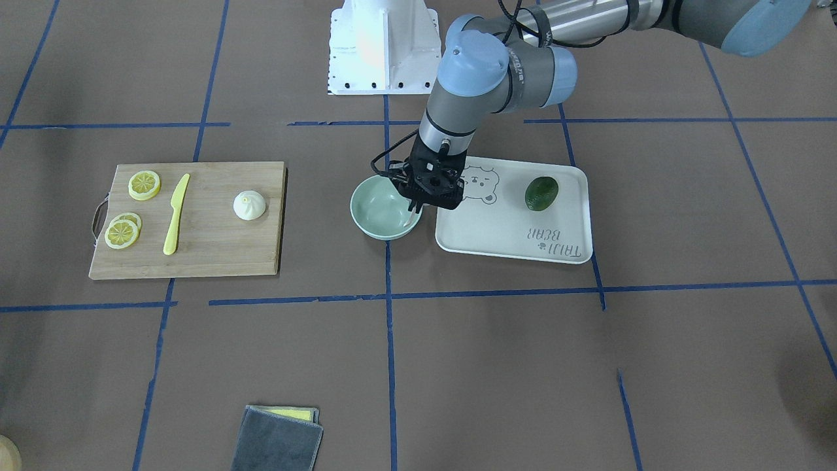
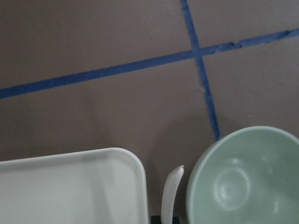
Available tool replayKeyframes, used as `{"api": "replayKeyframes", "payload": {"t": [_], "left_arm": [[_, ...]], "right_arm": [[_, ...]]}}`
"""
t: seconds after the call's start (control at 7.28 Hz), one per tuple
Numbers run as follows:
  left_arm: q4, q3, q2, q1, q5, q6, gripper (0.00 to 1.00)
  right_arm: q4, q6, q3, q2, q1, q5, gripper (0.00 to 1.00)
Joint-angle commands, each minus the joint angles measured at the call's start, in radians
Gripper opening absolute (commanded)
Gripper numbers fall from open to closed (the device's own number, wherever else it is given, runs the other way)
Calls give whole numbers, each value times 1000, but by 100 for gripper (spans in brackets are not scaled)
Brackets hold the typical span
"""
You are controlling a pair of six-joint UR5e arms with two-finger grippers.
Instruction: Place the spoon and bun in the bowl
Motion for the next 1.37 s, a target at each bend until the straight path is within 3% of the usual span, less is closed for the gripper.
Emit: {"api": "replayKeyframes", "payload": {"t": [0.0,0.14,0.41,0.69,0.82,0.96,1.1,1.24], "left_arm": [[-105,95,-41,4,12,-28,1],[-107,101,-43,9,30,-28,12],[-134,103,-40,9,38,-21,70],[-144,98,-37,6,40,-22,73],[-140,95,-28,0,41,-19,73],[-133,37,23,-31,38,-8,73],[-128,-92,151,-48,35,39,73],[-60,-188,219,-84,35,103,73]], "right_arm": [[21,25,1,0,-15,0,100],[21,27,1,0,-18,0,100],[21,51,-1,0,-33,-1,100],[97,159,4,0,-74,-1,100],[216,332,10,2,-135,-8,100],[366,504,42,0,-216,-90,100],[384,651,79,17,-322,-136,100],[381,820,79,123,-413,-180,100]]}}
